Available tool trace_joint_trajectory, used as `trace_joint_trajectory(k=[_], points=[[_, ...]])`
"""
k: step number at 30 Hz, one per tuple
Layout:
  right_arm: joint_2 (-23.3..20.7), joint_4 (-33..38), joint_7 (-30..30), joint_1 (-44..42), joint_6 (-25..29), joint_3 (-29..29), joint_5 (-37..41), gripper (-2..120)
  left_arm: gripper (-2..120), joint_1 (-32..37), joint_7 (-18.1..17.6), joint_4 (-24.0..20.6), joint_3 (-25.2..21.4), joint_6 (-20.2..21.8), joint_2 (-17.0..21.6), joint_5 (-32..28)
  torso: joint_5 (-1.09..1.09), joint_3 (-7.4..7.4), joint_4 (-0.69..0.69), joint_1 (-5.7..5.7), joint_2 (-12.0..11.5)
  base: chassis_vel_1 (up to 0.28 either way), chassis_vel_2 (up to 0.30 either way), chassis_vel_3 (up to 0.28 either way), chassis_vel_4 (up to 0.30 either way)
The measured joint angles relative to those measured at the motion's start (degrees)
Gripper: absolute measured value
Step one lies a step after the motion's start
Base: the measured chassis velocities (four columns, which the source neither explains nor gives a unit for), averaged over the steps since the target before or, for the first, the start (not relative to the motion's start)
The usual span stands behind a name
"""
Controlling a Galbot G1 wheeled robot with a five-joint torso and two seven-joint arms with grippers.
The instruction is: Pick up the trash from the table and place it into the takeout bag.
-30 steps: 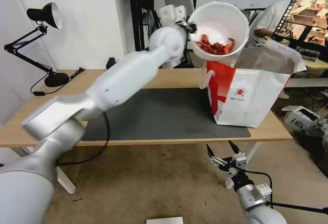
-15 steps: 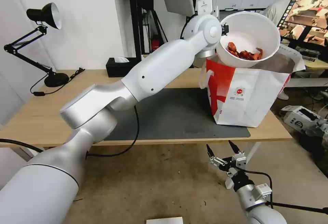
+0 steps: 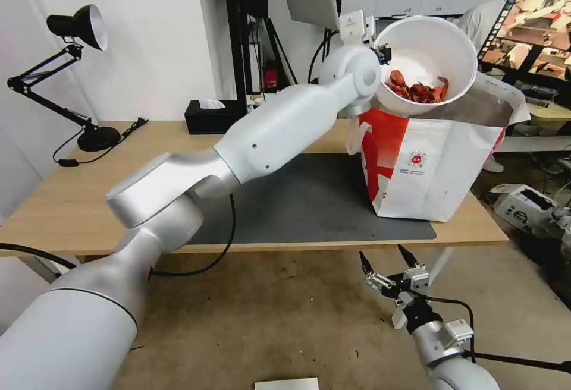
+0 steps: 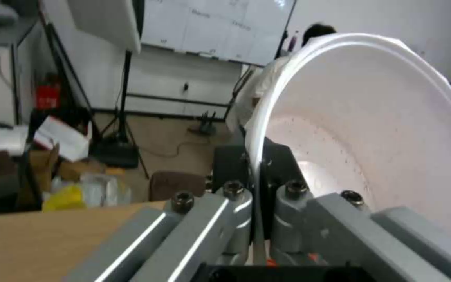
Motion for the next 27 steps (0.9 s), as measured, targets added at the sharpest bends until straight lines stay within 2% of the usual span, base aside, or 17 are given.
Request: trace_joint_trajectory(k=[3, 5, 8, 9, 10, 13, 14, 17, 18, 21, 23, 24, 25, 27], points=[[0.0, 0.0, 0.0, 0.0, 0.0, 0.0, 0.0, 100, 0, 0.6, 1.2, -0.6, 0.8, -0.5, 0.0, 1.9, 0.00, 0.00, 0.00, 0.00, 0.0, 0.000, 0.000, 0.000, 0.000], [0.0, 0.0, 0.0, 0.0, 0.0, 0.0, 0.0, 100, 0, 1.0, 3.2, -0.9, 2.4, -0.8, 0.1, 4.2, 0.00, 0.00, -0.01, 0.00, 0.0, 0.000, 0.000, 0.000, 0.000], [0.0, 0.0, 0.0, 0.0, 0.0, 0.0, 0.0, 100, 0, 1.1, 4.1, -1.2, 2.8, -0.3, 0.1, 4.4, 0.00, 0.00, -0.01, 0.00, 0.0, 0.000, 0.000, 0.000, 0.000], [0.0, 0.0, 0.0, 0.0, 0.0, 0.0, 0.0, 100, 0, 1.0, 5.9, -1.7, 3.6, 1.6, 0.1, 4.4, 0.00, 0.00, 0.00, 0.00, 0.0, 0.000, 0.000, 0.000, 0.000], [0.0, 0.0, 0.0, 0.0, 0.0, 0.0, 0.0, 100, 0, 1.0, 5.9, -1.7, 3.6, 1.6, 0.1, 4.4, 0.00, 0.00, 0.00, 0.00, 0.0, 0.000, 0.000, 0.000, 0.000], [0.0, 0.0, 0.0, 0.0, 0.0, 0.0, 0.0, 100, 0, 0.3, 7.0, -2.1, 4.5, 6.7, 0.1, 2.0, 0.00, -0.01, -0.01, 0.00, 0.0, 0.000, 0.000, 0.000, 0.000], [0.0, 0.0, 0.0, 0.0, 0.0, 0.0, 0.0, 100, 0, 0.3, 7.0, -2.1, 4.5, 6.7, 0.1, 2.0, 0.00, -0.01, -0.01, 0.00, 0.0, 0.000, 0.000, 0.000, 0.000], [0.0, 0.0, 0.0, 0.0, 0.0, 0.0, 0.0, 100, 0, -0.5, 7.3, -1.3, 4.8, 12.1, 0.1, -1.9, 0.00, 0.00, -0.01, 0.00, 0.0, 0.000, 0.000, 0.000, 0.000], [0.0, 0.0, 0.0, 0.0, 0.0, 0.0, 0.0, 100, 0, -0.5, 7.3, -1.3, 4.8, 12.1, 0.1, -1.9, 0.00, 0.00, -0.01, 0.00, 0.0, 0.000, 0.000, 0.000, 0.000], [0.0, 0.0, 0.0, 0.0, 0.0, 0.0, 0.0, 100, 0, -1.2, 6.9, 0.7, 5.3, 16.2, 0.1, -5.9, 0.00, 0.00, -0.01, 0.00, 0.0, 0.000, 0.000, 0.000, 0.000], [0.0, 0.0, 0.0, 0.0, 0.0, 0.0, 0.0, 100, 0, -1.2, 6.8, 1.0, 5.4, 16.8, 0.1, -6.5, 0.00, 0.00, -0.01, 0.00, 0.0, 0.000, 0.000, 0.000, 0.000], [0.0, 0.0, 0.0, 0.0, 0.0, 0.0, 0.0, 100, 0, -1.3, 6.6, 1.9, 5.5, 19.9, 0.1, -8.5, 0.00, 0.00, 0.00, 0.00, 0.0, 0.000, 0.000, 0.000, 0.000], [0.0, 0.0, 0.0, 0.0, 0.0, 0.0, 0.0, 100, 0, -1.3, 6.7, 2.2, 5.5, 21.3, 0.1, -9.4, 0.00, 0.00, 0.00, 0.00, 0.0, 0.000, 0.000, 0.000, 0.000], [0.0, 0.0, 0.0, 0.0, 0.0, 0.0, 0.0, 100, 0, -1.3, 6.8, 2.4, 5.6, 22.2, 0.1, -10.0, 0.00, 0.00, 0.00, 0.00, 0.0, 0.000, 0.000, 0.000, 0.000]])
